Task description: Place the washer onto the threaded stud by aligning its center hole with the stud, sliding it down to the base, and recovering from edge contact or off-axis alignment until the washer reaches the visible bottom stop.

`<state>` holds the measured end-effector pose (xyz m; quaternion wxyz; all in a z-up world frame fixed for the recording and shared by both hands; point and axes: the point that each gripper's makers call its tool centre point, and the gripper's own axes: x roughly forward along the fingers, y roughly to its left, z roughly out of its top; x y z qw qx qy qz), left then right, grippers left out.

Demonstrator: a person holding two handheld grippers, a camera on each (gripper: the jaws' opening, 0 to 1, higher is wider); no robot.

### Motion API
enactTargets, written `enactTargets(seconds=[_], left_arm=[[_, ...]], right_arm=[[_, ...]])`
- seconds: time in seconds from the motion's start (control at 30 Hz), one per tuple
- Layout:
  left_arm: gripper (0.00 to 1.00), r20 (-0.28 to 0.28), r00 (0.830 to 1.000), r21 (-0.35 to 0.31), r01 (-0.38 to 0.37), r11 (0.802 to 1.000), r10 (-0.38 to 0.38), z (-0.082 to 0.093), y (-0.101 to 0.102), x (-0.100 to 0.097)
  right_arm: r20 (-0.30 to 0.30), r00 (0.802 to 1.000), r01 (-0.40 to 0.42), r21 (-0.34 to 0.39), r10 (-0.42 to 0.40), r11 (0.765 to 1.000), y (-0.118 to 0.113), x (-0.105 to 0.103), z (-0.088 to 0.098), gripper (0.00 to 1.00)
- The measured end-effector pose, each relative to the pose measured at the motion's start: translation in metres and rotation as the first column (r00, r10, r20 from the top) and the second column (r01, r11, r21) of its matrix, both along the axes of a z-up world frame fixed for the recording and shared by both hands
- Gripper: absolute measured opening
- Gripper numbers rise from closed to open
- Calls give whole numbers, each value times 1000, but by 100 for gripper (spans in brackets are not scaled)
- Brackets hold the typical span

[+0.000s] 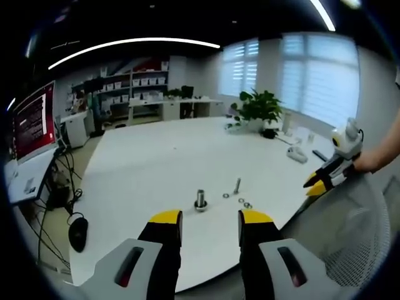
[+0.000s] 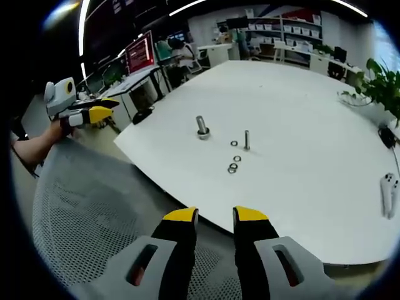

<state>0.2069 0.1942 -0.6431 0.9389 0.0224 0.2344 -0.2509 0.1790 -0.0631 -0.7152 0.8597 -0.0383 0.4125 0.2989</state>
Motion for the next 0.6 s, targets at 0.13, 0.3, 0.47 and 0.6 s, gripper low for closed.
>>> enactTargets(seconds=[0.13,0.3,0.47,0.6], left_arm=[[34,-4,1000,-9,-7,1000,7,0,1,1],[34,-7,1000,-5,-4,1000,4,-1,1,1],[34,-4,1000,-9,-1,1000,1,0,1,0],[34,-5,1000,-10,-2,1000,2,0,1,0]], right_arm=[[-9,1000,-4,18,4,1000,2,0,0,28],[-34,999,-16,32,17,999,6,-2,0,28],[-66,997,-38,33,40,999,8,-5,-2,31],[-105,994,-7,71,14,997,7,6,-1,33]])
